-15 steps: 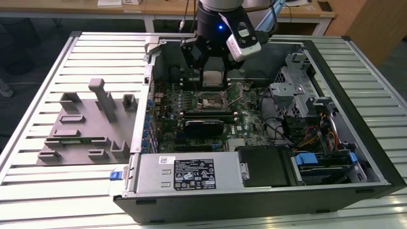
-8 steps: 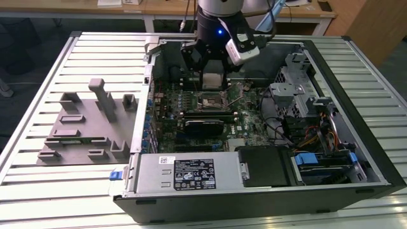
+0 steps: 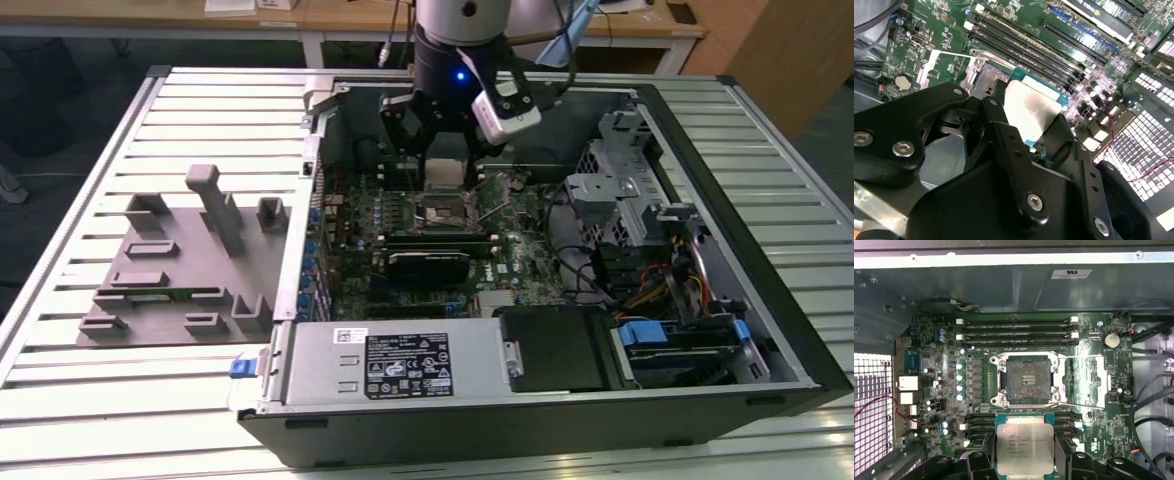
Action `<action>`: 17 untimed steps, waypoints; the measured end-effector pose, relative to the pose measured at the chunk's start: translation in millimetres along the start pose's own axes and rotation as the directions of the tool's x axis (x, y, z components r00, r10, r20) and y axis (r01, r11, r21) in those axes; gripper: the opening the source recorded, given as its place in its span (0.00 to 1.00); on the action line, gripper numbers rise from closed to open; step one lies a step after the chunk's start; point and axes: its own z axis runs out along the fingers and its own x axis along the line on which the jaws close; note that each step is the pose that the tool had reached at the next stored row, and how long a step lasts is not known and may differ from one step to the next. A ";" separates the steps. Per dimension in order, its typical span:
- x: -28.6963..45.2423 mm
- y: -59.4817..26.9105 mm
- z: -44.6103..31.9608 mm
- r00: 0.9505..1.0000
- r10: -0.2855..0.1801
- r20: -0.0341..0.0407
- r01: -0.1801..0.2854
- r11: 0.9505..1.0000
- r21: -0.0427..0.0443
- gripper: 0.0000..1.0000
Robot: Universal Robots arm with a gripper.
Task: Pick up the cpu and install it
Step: 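Pick up the cpu and move it towards the insertion slot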
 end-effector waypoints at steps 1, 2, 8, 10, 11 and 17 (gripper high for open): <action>0.0 0.8 0.6 1.000 0.000 0.000 0.000 1.000 0.000 0.55; 0.0 1.6 1.1 1.000 0.000 0.000 0.000 1.000 0.000 0.55; -0.2 7.0 4.1 1.000 -0.003 0.000 0.003 1.000 0.000 0.55; -0.1 9.3 5.4 1.000 -0.004 0.000 0.004 1.000 0.000 0.55; 0.0 10.3 6.0 1.000 -0.004 0.000 0.004 1.000 0.001 0.55; 0.2 14.2 10.0 1.000 -0.005 0.000 0.005 1.000 0.001 0.55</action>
